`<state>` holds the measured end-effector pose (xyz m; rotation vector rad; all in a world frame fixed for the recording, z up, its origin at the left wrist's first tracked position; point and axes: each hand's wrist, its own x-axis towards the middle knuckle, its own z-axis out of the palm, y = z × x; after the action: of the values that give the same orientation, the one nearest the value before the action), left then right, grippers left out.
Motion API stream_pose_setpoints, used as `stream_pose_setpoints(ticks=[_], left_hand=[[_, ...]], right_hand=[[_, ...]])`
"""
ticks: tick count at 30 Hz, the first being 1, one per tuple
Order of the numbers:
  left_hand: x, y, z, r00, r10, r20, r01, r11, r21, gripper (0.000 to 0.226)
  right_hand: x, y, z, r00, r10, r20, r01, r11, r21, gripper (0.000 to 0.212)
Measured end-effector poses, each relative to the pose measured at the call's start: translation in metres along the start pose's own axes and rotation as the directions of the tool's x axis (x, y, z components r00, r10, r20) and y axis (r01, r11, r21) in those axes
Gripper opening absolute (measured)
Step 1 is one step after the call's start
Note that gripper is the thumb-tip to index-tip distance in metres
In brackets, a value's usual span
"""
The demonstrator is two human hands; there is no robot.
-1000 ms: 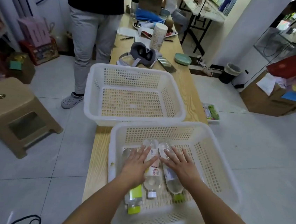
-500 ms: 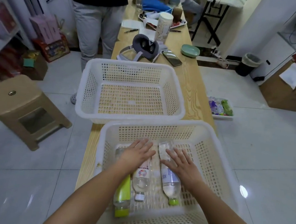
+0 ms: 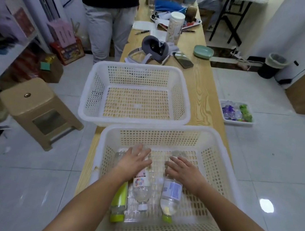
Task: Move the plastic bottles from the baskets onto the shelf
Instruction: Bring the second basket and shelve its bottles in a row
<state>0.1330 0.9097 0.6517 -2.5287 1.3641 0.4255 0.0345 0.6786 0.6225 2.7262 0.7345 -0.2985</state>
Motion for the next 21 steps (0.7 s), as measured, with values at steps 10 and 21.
stream_pose_setpoints(ticks=[10, 21], left_hand=[[-0.027, 0.006, 0.005, 1.000, 0.006, 0.004, -0.006, 0.999, -0.049, 0.066], [-0.034, 0.028, -0.015, 0.900, -0.404, -0.165, 0.189, 0.702, -0.686, 0.040]], right_hand=[[0.007, -0.008, 0.002, 0.999, 0.041, -0.006, -0.041, 0.994, 0.099, 0.047], [-0.037, -0.006, -0.010, 0.870, 0.458, -0.181, -0.211, 0.678, 0.705, 0.038]])
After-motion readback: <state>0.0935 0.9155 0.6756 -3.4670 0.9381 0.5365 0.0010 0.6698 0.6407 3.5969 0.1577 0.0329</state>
